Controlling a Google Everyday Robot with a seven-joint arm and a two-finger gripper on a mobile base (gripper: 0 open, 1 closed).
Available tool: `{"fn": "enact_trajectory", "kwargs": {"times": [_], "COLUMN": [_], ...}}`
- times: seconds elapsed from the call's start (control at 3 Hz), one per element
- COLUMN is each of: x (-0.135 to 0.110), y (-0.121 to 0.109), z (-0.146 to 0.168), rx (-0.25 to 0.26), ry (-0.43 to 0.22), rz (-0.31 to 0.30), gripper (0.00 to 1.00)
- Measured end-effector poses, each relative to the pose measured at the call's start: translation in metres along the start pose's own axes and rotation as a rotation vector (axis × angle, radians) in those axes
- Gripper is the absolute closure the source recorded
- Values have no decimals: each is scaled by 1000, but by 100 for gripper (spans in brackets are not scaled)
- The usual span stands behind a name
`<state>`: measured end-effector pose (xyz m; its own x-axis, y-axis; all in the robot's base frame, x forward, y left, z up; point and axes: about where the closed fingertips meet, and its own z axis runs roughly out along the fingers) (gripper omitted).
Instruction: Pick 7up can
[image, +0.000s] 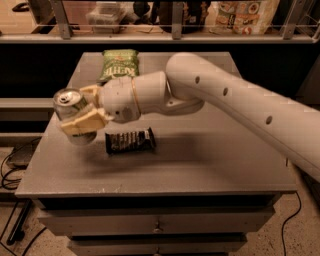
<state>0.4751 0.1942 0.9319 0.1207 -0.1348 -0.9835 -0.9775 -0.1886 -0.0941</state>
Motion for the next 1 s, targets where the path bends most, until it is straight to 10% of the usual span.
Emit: {"fn": "enact_trajectory", "kwargs": {"times": [0.67, 1.0], "x": [-102, -102], "y": [-28, -26], "z": [-67, -64], "rx": [64, 62], "ry": [15, 9], "rz": [-149, -150], "gripper": [100, 100]}}
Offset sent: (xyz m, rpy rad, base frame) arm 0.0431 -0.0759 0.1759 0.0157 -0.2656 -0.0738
